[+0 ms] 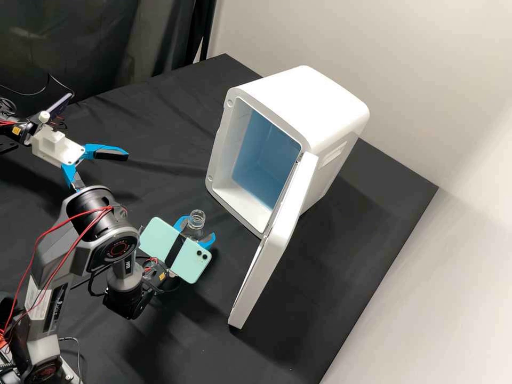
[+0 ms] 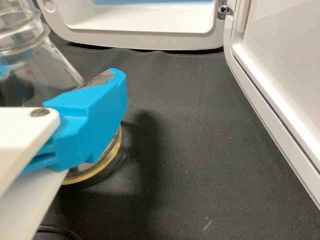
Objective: Place the flask in the incubator
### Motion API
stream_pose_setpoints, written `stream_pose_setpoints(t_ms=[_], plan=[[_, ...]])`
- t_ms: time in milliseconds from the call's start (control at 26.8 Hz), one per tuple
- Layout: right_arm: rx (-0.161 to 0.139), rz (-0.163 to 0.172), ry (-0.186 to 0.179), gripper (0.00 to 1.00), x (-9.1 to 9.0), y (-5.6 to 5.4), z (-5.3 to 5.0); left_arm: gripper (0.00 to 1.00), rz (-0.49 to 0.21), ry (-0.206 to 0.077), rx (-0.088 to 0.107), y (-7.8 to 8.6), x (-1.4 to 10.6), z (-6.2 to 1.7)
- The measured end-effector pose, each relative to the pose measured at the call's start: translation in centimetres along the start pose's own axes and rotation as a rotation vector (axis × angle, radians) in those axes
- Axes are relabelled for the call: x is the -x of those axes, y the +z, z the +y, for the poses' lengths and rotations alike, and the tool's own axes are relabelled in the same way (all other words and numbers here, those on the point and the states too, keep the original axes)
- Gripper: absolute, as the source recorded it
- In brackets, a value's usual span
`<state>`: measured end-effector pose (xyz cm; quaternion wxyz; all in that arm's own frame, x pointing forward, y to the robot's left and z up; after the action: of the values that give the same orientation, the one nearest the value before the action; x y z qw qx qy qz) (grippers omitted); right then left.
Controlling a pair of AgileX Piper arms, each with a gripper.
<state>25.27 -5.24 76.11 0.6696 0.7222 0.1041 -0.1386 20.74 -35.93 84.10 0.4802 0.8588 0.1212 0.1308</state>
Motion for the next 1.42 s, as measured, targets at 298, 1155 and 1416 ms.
stream_pose_setpoints(t_ms=[298, 1155, 1416], plan=[[0.000, 0.000, 0.000, 0.00, 0.0, 0.0, 0.0, 1.00, -0.008, -0.002, -0.006, 0.0, 0.0, 0.00], [0.003, 0.006, -0.008, 0.00, -0.1, -0.2, -0.2, 1.00, 0.063, 0.037, 0.022, -2.6, 0.6, 1.04], [0.003, 0.007, -0.008, 0.00, -0.1, -0.3, -0.3, 1.00, 0.057, 0.034, 0.018, -2.5, 0.6, 1.02]])
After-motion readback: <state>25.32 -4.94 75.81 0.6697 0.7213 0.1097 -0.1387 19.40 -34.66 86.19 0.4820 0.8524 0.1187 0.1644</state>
